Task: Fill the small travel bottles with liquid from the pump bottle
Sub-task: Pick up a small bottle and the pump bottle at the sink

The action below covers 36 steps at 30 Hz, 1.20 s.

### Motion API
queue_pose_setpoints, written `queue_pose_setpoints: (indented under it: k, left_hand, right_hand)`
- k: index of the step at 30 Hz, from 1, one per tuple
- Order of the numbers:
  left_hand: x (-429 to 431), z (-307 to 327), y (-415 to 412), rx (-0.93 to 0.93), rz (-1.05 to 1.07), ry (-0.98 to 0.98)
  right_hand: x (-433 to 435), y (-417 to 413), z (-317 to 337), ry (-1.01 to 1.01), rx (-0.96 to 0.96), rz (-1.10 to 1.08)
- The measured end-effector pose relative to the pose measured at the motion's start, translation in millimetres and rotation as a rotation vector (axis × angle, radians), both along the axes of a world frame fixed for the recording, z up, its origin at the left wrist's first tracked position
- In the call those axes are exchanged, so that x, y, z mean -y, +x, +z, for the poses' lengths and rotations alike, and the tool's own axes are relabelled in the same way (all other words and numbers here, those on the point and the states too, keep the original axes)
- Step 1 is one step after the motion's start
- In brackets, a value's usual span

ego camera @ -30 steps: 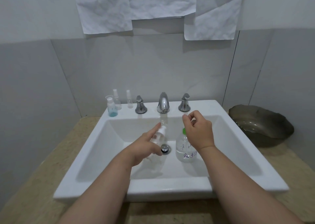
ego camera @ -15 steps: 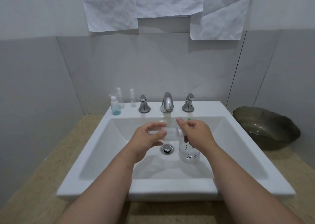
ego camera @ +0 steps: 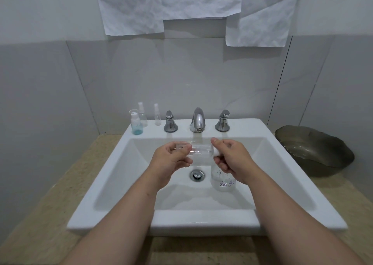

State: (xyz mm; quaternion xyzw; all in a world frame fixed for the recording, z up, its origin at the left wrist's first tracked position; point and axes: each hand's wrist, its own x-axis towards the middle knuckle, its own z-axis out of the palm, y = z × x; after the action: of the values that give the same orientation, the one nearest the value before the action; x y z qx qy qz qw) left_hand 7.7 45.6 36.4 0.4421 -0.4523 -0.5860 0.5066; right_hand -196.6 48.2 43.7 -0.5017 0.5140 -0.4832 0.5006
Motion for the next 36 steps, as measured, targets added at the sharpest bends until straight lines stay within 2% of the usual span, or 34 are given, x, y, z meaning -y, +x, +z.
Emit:
queue_pose_setpoints:
  k: [3,5,7,12,14,18,22,26,27,30,32,34,36]
  left_hand:
    - [0.9,2.2,-2.2,0.118,0.1,0.096]
    - [0.9,3.4,-0.3,0.191,0.076,0.183]
    - [1.2,3.1,1.3,0.177,0.029,0.23]
    - [5.7,3.6,5.3,-0.148,0.013,0.104]
    - [5.5,1.2,5.6,-0.078,0.006,0.049]
    - [4.1,-0.7,-1.4,0.178,0.089,0.074]
    - [6.3,-1.0,4.6,-0.014,0.01,0.057]
    - [4.3,-3.2,-1.3,0.169,0.074,0.069]
    - [4.6,-2.9,-2.5,0.15,0.067,0.093]
    - [5.2,-0.5,1.2,-0.055,-0.033,0.101]
    - [7.5,-3.7,3.2,-0.011,-0.035,0.075]
    - [6.7,-5.2,-0.6,0.121,0.015,0.11]
    - [5.9,-4.3,-2.9,0.111,0.023,0.146]
  right_hand:
    - [-0.8,2.9,-2.2,-0.058,-0.022,0.047]
    - [-0.8,3.4,-3.0,-0.073,-0.03,0.05]
    - [-0.3,2.0,-2.9,-0.069,-0.023,0.012]
    - [1.1,1.1,-1.3,-0.046,-0.011,-0.082]
    - [1.1,0.7,-0.6,-0.049,0.007,-0.085]
    - [-0.1,1.0,-0.6,-0.045,-0.007,-0.085]
    - [-1.1,0.5,-0.6,-0.038,-0.018,-0.108]
    - [-0.7,1.6,-0.4,-0.045,-0.034,-0.109]
    - [-0.8,1.7,-0.4,-0.047,-0.038,-0.11]
    - [-1.4,1.7,-0.5,-0.045,-0.036,-0.111]
    - [-1.6,1.8,-0.5,-0.042,-0.038,-0.105]
    - [-1.5,2.4,-0.5,-0.049,-0.056,-0.088]
    - [-1.8,2.7,-0.5,-0.053,-0.067,-0.084]
